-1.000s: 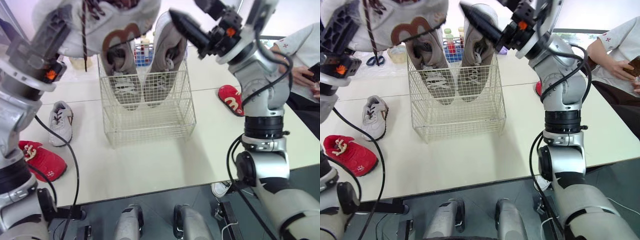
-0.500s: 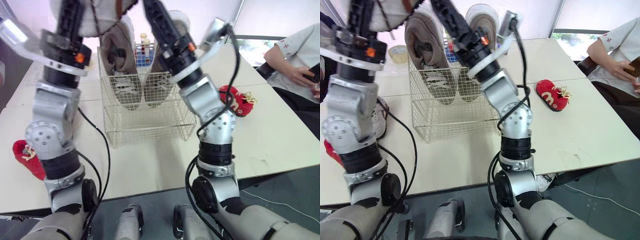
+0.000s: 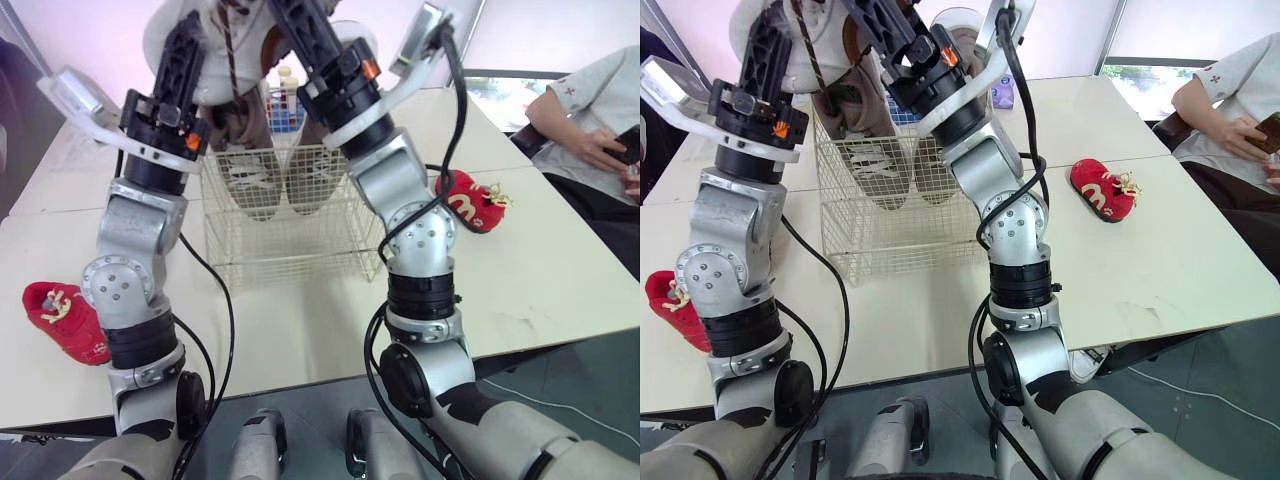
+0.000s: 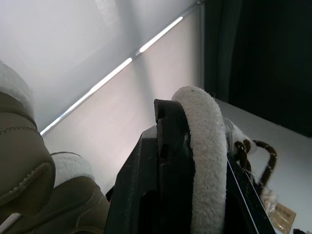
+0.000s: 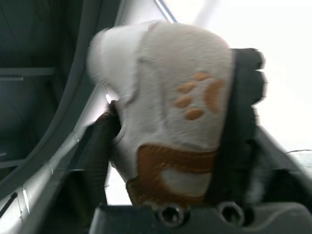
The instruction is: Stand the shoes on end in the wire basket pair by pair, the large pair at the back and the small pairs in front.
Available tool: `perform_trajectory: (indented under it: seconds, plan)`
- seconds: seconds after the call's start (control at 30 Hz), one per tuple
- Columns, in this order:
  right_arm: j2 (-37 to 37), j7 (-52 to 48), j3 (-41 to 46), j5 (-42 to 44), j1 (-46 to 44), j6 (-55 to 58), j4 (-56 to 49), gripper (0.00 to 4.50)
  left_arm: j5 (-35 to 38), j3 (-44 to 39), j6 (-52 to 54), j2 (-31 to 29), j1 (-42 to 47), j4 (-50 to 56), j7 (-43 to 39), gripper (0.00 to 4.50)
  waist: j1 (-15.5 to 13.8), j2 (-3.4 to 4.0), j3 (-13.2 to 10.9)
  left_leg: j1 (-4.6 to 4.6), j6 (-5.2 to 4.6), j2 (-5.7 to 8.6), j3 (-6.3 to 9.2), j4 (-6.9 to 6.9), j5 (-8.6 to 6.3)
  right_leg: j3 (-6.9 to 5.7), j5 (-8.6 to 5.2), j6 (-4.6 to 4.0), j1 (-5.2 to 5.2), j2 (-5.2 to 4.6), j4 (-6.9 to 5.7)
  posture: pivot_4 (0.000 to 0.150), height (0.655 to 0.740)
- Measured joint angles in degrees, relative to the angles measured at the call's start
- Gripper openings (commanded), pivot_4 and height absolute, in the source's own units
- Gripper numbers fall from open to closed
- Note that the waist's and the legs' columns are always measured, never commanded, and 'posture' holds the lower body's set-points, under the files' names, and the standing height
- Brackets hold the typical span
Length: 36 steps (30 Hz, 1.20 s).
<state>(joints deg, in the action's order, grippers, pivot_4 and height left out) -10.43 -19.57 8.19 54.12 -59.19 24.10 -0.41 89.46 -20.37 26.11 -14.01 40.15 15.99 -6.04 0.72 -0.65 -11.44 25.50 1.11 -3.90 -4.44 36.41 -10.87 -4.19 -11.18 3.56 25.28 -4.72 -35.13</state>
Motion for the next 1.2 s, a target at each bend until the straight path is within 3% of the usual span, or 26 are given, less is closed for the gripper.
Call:
perform_trajectory:
  seconds: [0.07,0.1,0.2,0.33,0.53,0.63,0.87,1.2]
  plan:
    - [0.6,-0.5,0.3,0.0,-0.3,0.0,0.9,0.96,0.0,0.0,0.1,-0.4,-0.1,0.4,0.2,1.39,0.0,0.00,0.0,0.00,0.00,0.00,0.00,0.00,0.00,0.00,-0.01,-0.02,0.00,0.00,0.01,0.150,0.7400]
    - [0.9,-0.8,0.3,0.0,-0.3,0.0,0.9,0.95,0.0,0.0,0.5,-0.6,-0.1,0.5,0.3,1.67,0.0,0.00,0.0,0.00,0.00,0.00,0.00,0.00,0.00,0.00,-0.01,-0.03,0.00,0.00,0.01,0.150,0.7400]
    - [3.4,-3.0,0.1,-1.4,-1.6,-0.1,1.5,0.95,-0.7,0.2,1.6,-2.1,-1.2,0.7,1.1,3.19,0.0,0.00,0.0,0.00,0.00,0.00,0.00,0.00,0.00,0.00,-0.01,-0.02,0.00,0.00,0.01,0.150,0.7400]
    - [11.8,-9.0,0.1,-4.5,-5.7,-0.8,5.4,0.95,-5.6,2.1,4.5,-7.4,-4.2,4.0,2.4,3.19,-0.1,0.00,0.0,0.00,0.00,0.01,-0.01,-0.02,0.00,0.00,-0.11,-0.18,0.00,0.00,0.06,0.150,0.7400]
    - [33.8,-29.9,0.0,-11.6,-8.5,-2.1,16.2,0.95,-13.3,4.0,10.3,-19.6,-12.7,14.5,3.2,3.19,-0.1,-0.01,0.0,0.03,0.02,0.03,-0.07,-0.23,-0.01,0.02,-0.13,-0.21,0.06,-0.03,0.23,0.150,0.7400]
    - [39.0,-39.1,-1.3,-14.9,-8.5,-2.7,21.3,0.95,-14.4,4.3,10.8,-20.1,-14.1,19.4,5.8,3.19,0.1,-0.01,0.0,-0.02,0.02,0.02,-0.12,-0.31,-0.01,0.08,-0.13,-0.19,0.13,-0.01,0.21,0.150,0.7400]
    - [40.6,-50.5,-5.4,-20.9,-8.5,-5.0,27.8,0.95,-17.7,5.6,9.4,-15.7,-21.5,25.2,13.0,3.19,0.1,0.02,0.0,-0.11,0.01,-0.01,-0.11,-0.27,-0.01,0.15,-0.11,-0.16,0.17,0.07,0.01,0.150,0.7400]
    - [36.7,-56.6,-8.7,-30.7,-8.8,-16.7,42.3,0.95,-19.2,5.4,9.5,-18.5,-32.3,27.3,10.1,3.19,-0.1,0.01,0.0,-0.05,0.06,0.03,-0.21,-0.18,-0.03,0.27,-0.12,-0.24,0.15,0.02,0.13,0.150,0.7400]
